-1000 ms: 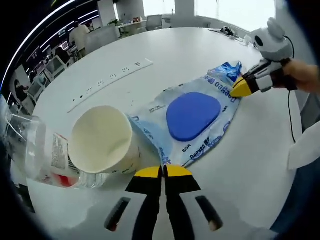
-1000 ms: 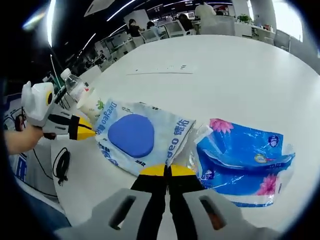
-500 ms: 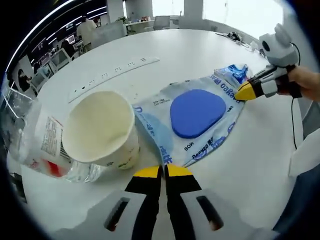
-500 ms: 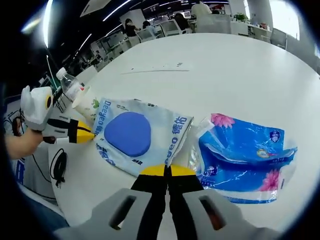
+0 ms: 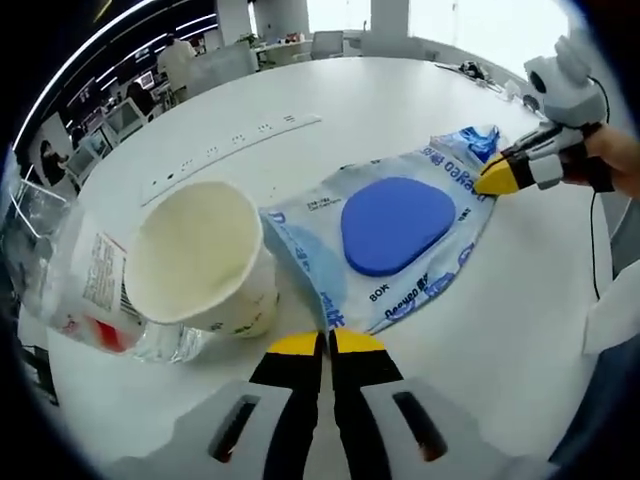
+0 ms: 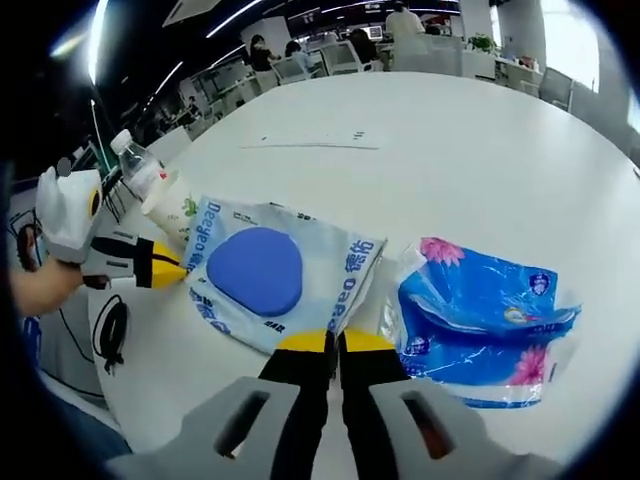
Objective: Arrange the tabletop items into an orderly group along one side of the table until the central work area is clear of visible clutter.
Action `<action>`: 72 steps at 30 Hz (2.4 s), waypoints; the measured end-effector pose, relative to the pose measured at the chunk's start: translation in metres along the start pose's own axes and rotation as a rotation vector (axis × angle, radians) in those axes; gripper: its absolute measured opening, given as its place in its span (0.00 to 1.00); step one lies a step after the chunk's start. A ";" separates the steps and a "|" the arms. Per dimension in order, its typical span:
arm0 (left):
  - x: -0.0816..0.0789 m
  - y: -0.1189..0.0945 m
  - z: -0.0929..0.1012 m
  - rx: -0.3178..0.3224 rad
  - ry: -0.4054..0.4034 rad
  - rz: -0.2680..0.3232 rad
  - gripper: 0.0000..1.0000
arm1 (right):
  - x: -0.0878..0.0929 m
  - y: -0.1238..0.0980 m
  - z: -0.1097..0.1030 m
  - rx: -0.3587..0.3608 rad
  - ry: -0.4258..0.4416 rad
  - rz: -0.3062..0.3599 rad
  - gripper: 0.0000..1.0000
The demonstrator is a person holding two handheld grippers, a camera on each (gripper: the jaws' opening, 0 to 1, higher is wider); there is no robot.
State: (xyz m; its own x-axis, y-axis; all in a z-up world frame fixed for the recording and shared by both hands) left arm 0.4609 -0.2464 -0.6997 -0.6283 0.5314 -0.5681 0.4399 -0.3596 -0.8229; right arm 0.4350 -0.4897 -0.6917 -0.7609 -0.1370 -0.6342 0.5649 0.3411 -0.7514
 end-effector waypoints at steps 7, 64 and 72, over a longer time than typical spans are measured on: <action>0.000 -0.001 0.000 -0.007 -0.006 0.008 0.00 | -0.003 -0.015 -0.001 0.012 0.012 0.039 0.08; 0.004 -0.009 -0.001 -0.038 0.090 0.077 0.13 | 0.088 -0.114 -0.012 0.016 0.159 0.117 0.57; -0.002 -0.031 0.004 -0.011 0.038 0.197 0.19 | 0.094 -0.118 -0.017 -0.003 0.147 0.129 0.60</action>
State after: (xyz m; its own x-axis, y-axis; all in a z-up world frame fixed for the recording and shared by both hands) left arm 0.4459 -0.2397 -0.6734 -0.5052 0.4801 -0.7172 0.5592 -0.4508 -0.6957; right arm 0.2913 -0.5267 -0.6591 -0.7209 0.0453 -0.6916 0.6599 0.3499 -0.6650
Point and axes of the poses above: the point that each gripper's makers call its tool centre point, and the gripper's own axes: y roughly forward along the fingers, z roughly to its right, x roughly out of its underside, the point moved 8 cm from there along -y, roughly backward along the fingers, and after that the axes turned 4 degrees about -y, right-handed, at the moved point
